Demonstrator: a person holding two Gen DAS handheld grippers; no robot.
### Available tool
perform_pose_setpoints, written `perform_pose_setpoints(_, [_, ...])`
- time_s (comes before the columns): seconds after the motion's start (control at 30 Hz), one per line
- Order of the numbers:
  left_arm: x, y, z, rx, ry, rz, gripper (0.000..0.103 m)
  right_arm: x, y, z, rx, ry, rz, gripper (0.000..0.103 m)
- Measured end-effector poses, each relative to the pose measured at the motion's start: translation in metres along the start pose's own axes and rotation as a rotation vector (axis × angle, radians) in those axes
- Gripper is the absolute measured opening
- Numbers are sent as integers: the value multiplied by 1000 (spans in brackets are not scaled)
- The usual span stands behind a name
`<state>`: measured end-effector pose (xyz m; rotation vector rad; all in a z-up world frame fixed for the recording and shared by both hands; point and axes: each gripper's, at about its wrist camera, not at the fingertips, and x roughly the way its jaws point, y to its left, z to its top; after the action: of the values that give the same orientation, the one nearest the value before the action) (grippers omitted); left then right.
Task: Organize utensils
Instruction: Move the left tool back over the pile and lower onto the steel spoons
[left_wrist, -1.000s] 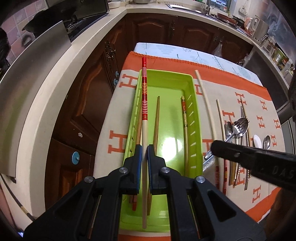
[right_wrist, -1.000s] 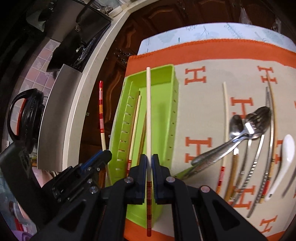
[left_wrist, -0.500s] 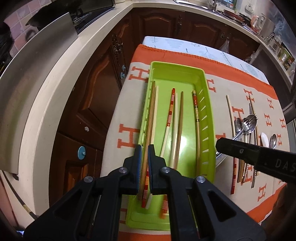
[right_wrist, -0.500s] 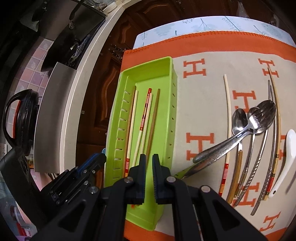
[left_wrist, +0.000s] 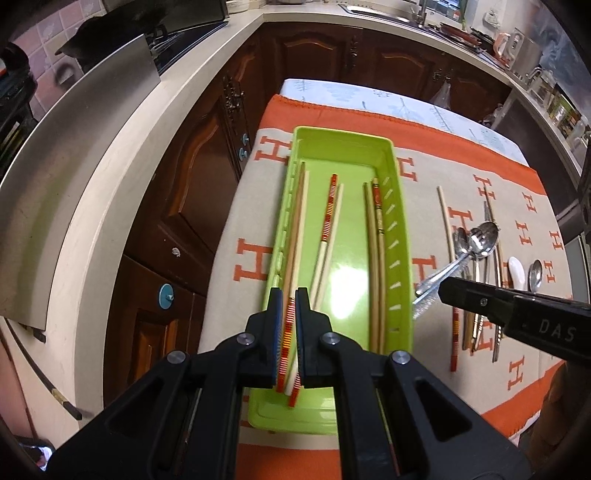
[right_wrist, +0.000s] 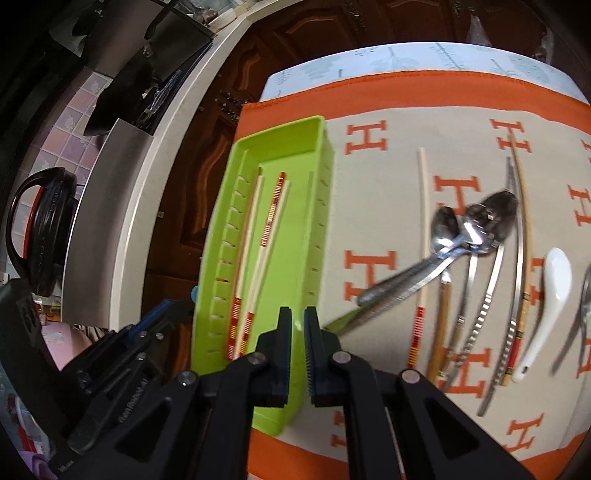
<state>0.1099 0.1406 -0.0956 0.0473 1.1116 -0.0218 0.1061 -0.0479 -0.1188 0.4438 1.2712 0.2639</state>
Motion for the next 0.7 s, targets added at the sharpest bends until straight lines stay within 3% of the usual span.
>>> perform_pose_setpoints(0.7, [-9, -100, -8, 206, 18, -36, 4, -79, -119, -22, 123, -81, -80, 7])
